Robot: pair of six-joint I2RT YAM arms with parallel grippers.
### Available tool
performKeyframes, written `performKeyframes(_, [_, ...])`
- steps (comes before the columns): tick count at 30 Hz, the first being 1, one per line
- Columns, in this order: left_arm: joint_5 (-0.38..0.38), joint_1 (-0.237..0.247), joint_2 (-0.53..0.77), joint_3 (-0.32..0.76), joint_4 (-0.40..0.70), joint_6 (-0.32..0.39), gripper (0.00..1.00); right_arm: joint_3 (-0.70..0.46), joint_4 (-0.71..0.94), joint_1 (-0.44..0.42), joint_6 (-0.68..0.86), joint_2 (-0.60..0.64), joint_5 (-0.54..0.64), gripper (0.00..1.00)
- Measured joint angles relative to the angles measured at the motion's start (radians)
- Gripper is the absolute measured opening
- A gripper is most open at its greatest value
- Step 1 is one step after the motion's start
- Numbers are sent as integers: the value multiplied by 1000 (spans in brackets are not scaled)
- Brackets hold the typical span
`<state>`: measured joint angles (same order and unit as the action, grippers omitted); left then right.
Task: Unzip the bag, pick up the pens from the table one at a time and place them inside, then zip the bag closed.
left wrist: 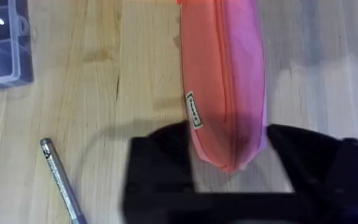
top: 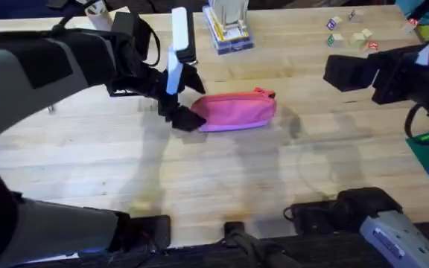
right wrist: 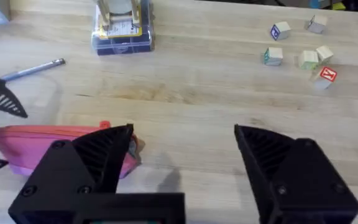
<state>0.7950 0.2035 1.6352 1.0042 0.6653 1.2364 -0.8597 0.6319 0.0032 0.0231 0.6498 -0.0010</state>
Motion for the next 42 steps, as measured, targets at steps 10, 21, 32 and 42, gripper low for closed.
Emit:
performKeyframes(10, [1, 5, 0, 0, 4, -7, 45, 0, 21, -1, -49, 5, -100, 998])
performKeyframes(21, [1, 5, 0, 0, 3, -7, 44, 0, -56, 9, -185, 161, -330, 998])
performKeyframes(32, [1, 5, 0, 0, 3, -7, 44, 0, -170, 187, -204, 338, -345, 997])
performKeyframes(42, [1, 5, 0, 0, 3, -7, 44, 0, -191, 199, -195, 520, -345, 997])
